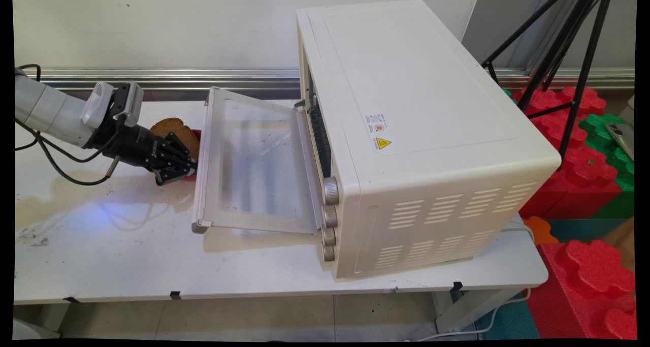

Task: Close the oven

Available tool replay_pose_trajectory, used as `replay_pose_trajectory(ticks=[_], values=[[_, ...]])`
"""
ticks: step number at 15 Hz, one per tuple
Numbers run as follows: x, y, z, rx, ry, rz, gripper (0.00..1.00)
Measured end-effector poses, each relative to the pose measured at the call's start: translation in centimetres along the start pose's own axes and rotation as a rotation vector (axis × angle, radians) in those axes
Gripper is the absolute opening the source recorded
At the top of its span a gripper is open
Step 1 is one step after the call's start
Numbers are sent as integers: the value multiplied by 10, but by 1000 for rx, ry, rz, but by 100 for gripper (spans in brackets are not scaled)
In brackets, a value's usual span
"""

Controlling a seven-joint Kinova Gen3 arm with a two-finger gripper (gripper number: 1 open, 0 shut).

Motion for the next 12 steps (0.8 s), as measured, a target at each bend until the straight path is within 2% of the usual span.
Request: replay_pose_trajectory(ticks=[12], values=[[21, 0, -17, -4, 88, -12, 0]])
